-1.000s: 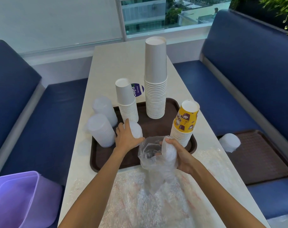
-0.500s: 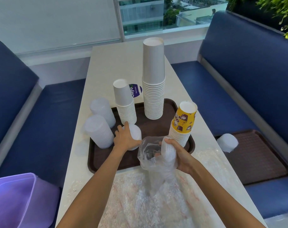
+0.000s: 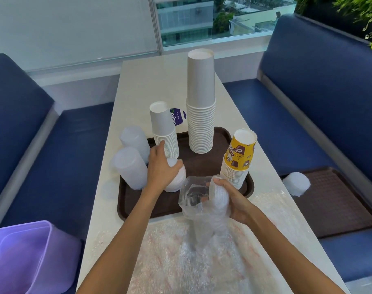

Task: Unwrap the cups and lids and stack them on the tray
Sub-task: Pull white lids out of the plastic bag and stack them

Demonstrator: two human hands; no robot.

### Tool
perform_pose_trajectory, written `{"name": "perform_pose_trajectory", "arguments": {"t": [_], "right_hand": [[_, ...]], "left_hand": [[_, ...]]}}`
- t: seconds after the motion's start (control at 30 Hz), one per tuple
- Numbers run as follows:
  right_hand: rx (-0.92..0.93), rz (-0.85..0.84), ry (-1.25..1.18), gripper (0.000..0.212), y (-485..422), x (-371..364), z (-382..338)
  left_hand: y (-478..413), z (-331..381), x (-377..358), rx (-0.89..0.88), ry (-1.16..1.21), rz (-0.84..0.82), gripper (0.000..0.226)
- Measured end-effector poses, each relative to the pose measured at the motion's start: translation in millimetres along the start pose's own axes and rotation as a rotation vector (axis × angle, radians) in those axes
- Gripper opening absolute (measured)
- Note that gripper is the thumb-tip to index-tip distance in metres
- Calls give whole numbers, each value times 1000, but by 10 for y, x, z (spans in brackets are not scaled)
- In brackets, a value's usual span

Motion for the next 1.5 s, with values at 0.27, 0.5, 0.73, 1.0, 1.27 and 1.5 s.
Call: {"name": "perform_pose_trajectory", "arguments": {"t": [0.27,0.5,0.73,1.0,1.27,1.5], "right_hand": [[29,-169,-26,38,138,-283,-16],[96,-254,-28,40,296,-436,-71],[132,-218,136,46,279,-468,22],[126,-247,188,43,246,-448,88],[90,-245,145,44,187,-432,112],[89,-207,186,68,170,-351,103]], "left_hand": [[704,318,-15,141,527,-265,9],[1083,233,-163,214,610,-336,54],[1117,121,-131,253,579,-286,39],[1108,63,-68,310,610,-238,32],[1124,69,-75,309,652,-289,18],[1146,58,-111,384,650,-311,21]]}}
Point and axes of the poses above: each hand's wrist, its own y-axis away from the middle knuckle, its own x-axis out of the back of the hand, z = x × y, the point moved 10 cm from there along -y, towards the middle knuckle, and after that the axes turned 14 degrees about z, right-handed, at the moved point
